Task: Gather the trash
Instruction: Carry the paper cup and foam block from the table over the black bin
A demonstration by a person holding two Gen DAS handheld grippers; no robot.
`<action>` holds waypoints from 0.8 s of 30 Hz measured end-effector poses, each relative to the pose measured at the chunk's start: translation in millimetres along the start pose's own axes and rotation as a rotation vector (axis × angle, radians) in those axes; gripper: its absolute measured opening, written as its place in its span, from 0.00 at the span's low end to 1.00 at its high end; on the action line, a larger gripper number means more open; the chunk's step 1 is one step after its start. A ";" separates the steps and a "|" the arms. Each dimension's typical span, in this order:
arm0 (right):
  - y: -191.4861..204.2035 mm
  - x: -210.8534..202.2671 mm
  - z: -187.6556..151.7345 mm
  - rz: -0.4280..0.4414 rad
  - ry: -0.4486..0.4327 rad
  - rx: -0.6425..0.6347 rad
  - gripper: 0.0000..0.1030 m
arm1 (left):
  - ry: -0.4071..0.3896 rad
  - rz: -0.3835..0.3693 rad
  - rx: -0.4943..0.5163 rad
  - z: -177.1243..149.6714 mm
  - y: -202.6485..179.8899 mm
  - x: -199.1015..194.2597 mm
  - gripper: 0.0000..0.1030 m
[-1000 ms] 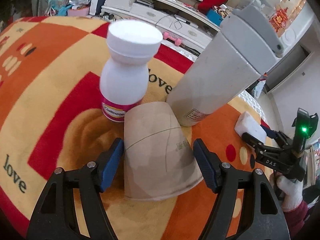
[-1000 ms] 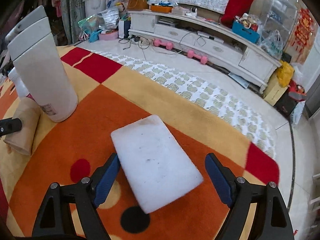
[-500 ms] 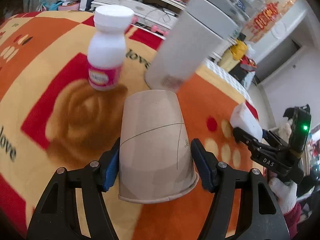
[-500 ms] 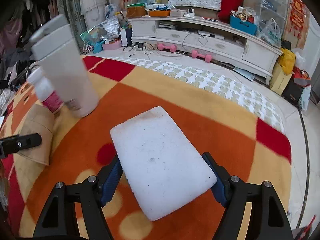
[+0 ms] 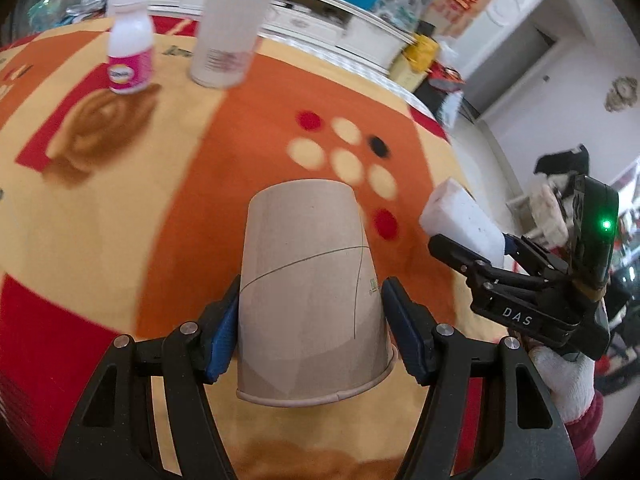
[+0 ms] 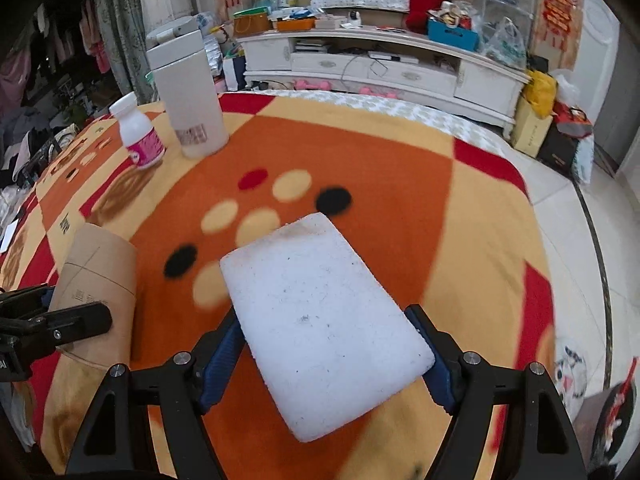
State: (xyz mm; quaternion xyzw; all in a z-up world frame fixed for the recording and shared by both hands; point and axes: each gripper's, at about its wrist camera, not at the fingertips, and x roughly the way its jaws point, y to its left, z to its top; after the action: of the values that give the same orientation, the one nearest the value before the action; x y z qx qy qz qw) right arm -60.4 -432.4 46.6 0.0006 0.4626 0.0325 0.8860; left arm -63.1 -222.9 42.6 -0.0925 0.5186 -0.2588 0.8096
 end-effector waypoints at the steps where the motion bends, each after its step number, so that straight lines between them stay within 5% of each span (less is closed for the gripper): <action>1: -2.9 -4.0 -4.0 -0.009 0.000 0.001 0.75 | 0.004 -0.008 0.010 -4.9 -6.0 0.4 0.64; 24: -137.9 -125.7 -154.0 -0.242 0.043 0.220 0.75 | 0.147 -0.225 0.307 -67.0 -194.2 48.4 0.64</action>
State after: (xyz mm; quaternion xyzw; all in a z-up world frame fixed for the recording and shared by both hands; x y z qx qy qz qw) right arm -250.4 -581.8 57.3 0.0411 0.4790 -0.1255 0.8678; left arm -169.4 -404.7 55.6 -0.0063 0.5171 -0.4294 0.7404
